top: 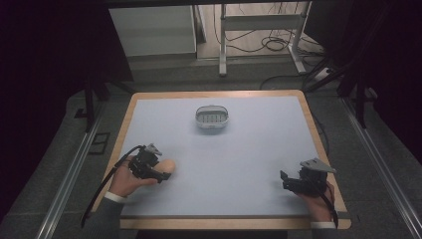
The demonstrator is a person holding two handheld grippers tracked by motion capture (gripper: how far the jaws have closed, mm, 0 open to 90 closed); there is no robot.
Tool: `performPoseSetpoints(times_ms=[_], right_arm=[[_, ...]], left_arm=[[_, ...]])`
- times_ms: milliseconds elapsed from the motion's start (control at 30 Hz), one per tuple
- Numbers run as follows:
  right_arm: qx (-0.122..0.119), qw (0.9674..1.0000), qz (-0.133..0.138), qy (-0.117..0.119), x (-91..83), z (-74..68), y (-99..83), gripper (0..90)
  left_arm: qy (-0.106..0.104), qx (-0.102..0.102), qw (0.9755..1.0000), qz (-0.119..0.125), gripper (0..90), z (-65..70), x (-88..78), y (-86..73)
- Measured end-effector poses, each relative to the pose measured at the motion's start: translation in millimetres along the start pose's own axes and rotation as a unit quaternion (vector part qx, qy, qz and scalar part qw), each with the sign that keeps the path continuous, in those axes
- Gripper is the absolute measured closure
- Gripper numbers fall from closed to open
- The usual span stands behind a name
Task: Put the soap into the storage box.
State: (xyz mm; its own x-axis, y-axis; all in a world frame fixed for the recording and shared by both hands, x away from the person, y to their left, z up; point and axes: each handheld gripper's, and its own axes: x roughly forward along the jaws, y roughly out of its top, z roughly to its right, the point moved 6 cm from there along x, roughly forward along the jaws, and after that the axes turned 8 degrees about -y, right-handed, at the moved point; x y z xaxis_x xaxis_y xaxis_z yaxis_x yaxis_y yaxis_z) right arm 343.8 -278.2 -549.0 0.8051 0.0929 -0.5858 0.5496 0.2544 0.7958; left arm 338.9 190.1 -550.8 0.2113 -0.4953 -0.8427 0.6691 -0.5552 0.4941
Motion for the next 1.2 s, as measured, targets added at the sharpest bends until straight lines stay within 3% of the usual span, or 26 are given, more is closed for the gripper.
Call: performPoseSetpoints(times_ms=[1200], right_arm=[[0.004, 1.0000, -0.003, -0.003, 1.2, 3.5, -1.6, 5.1]], left_arm=[[-0.002, 0.020, 0.9998, 0.008, 32.3, -1.4, -4.6, 36.3]])
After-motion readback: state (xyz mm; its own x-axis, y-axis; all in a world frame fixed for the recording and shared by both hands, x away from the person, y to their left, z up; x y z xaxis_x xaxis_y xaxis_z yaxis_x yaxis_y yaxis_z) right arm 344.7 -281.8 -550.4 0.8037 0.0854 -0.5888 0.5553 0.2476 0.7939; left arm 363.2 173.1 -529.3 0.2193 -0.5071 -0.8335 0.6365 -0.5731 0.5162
